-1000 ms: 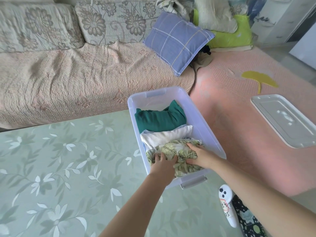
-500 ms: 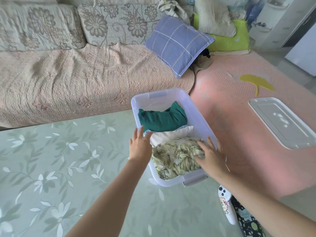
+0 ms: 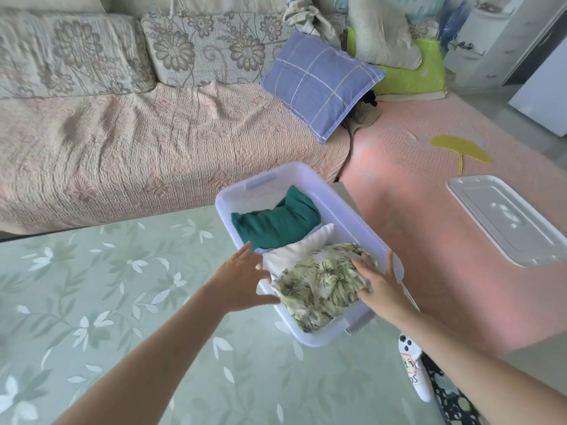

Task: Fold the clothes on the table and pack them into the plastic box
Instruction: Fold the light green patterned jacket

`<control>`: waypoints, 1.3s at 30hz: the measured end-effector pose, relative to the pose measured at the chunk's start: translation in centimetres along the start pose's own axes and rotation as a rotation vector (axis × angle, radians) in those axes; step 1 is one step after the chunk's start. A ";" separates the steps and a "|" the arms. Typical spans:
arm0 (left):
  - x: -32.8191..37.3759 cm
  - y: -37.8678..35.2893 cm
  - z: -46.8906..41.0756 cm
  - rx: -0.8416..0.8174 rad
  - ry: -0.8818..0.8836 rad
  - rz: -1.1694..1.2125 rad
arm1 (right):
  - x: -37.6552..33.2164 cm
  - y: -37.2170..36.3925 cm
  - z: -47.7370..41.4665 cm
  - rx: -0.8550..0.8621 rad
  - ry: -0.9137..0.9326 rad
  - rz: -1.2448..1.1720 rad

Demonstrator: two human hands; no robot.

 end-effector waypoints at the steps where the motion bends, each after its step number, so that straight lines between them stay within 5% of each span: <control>1: 0.1 0.0 1.0 -0.003 0.004 0.008 | -0.4 0.2 -0.3 -0.017 0.051 -0.002; 5: 0.8 -1.7 5.1 0.006 0.087 -0.004 | -4.5 0.1 -1.7 -0.025 0.243 0.009; 9: 1.3 -2.6 8.4 0.126 0.171 0.240 | -8.2 -1.4 -2.5 0.028 0.311 0.089; 11: 0.2 -1.6 9.5 0.250 0.255 0.381 | -9.0 -1.8 -2.2 0.082 0.290 0.030; 15: -5.8 -0.4 11.7 0.587 0.494 0.223 | -9.0 -2.0 -0.8 0.242 0.202 -0.101; 19: -11.3 -1.6 13.8 0.317 0.938 0.430 | -7.4 -2.7 -0.3 0.256 -0.074 -0.263; 23: -13.8 -2.6 13.4 0.203 1.062 0.530 | -6.6 -4.1 0.0 0.121 -0.358 -0.399; 32: -13.3 -4.6 21.7 0.218 1.039 0.567 | -10.8 -6.4 1.6 0.048 -0.275 -0.422; 39: -13.7 -7.1 36.1 0.291 1.277 0.756 | -20.3 -11.7 4.7 -0.131 -0.116 -0.375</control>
Point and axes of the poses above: each hand's wrist, its own z-axis away from the middle knuckle, its own y-axis out of the back of the hand, x = y × z, the point moved 4 cm from there along -z, towards the middle knuckle, and after that the axes turned 5 degrees about -y, right-handed, at the moved point
